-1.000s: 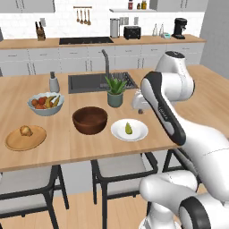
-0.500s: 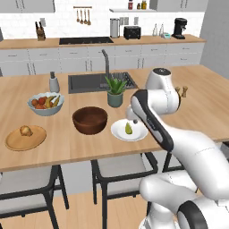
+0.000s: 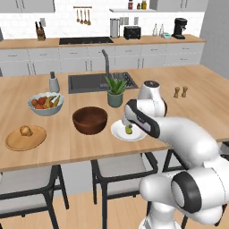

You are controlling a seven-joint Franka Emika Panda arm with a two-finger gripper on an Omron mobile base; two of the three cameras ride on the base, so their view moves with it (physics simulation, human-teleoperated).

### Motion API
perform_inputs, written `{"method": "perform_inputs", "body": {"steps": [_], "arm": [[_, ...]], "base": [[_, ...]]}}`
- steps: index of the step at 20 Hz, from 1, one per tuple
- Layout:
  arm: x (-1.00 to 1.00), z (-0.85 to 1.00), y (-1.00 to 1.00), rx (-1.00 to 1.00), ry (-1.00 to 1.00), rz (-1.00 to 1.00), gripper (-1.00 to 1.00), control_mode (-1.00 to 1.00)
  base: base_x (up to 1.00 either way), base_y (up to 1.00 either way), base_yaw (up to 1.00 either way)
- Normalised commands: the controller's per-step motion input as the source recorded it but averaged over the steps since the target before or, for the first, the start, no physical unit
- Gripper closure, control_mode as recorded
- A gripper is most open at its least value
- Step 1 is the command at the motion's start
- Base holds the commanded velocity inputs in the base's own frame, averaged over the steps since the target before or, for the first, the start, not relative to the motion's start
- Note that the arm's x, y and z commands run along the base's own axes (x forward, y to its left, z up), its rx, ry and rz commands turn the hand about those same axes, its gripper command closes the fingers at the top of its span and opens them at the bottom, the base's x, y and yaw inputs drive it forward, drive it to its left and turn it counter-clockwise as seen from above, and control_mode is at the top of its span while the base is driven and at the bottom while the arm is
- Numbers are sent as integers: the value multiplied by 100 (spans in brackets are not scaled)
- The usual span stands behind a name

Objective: Pick the chicken drumstick and lemon wedge from their plates and place them in the bowl. Then put the bowl in the fridge.

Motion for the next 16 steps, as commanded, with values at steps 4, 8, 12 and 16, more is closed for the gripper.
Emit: {"method": "perform_inputs", "body": {"steps": [4,8,12,16], "arm": [[67,-52,-4,0,0,0,-100,-100],[53,-23,0,0,0,0,-100,-100],[64,-28,0,0,1,0,-100,-100],[50,-41,0,-1,-3,0,-100,-100]], "base": [[0,0,0],[0,0,0],[0,0,0],[0,0,0]]}}
